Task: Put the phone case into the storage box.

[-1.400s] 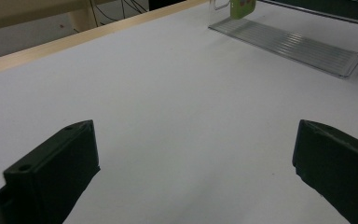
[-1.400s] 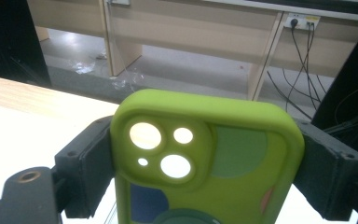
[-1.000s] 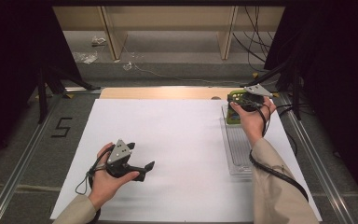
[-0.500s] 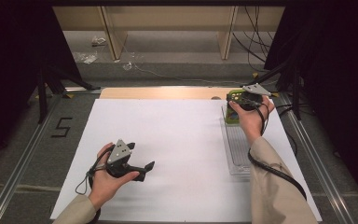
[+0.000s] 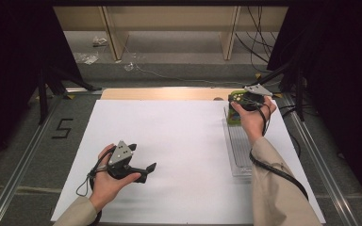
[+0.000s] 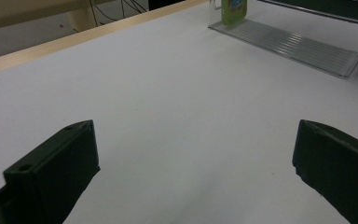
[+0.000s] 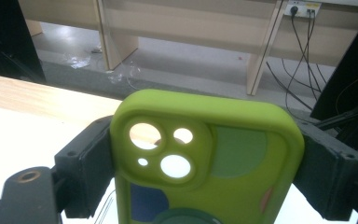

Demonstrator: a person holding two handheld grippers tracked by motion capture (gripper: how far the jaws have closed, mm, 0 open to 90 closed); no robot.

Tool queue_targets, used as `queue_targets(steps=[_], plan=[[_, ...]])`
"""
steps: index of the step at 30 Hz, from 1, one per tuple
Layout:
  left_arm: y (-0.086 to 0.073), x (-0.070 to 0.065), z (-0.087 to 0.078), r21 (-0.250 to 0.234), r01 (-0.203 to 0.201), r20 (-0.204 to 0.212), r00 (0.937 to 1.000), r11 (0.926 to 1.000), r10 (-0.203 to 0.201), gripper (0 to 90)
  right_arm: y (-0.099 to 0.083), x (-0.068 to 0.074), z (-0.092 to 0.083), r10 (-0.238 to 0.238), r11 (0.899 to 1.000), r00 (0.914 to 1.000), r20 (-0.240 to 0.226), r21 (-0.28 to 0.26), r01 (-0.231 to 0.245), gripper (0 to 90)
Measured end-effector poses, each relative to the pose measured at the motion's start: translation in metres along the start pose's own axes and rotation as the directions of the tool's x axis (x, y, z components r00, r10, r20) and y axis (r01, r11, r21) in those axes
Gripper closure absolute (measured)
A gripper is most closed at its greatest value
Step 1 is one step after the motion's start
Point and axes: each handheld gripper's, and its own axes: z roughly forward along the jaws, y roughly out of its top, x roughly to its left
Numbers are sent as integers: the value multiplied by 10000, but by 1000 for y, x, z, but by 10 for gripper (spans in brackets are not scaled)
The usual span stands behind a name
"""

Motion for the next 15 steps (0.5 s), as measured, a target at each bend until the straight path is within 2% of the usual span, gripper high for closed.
queue_targets(steps=[15], plan=[[0,0,0,2,16,-8,10000,10000,-16,0,0,0,3,28,10000,10000,32,-17,-28,164]])
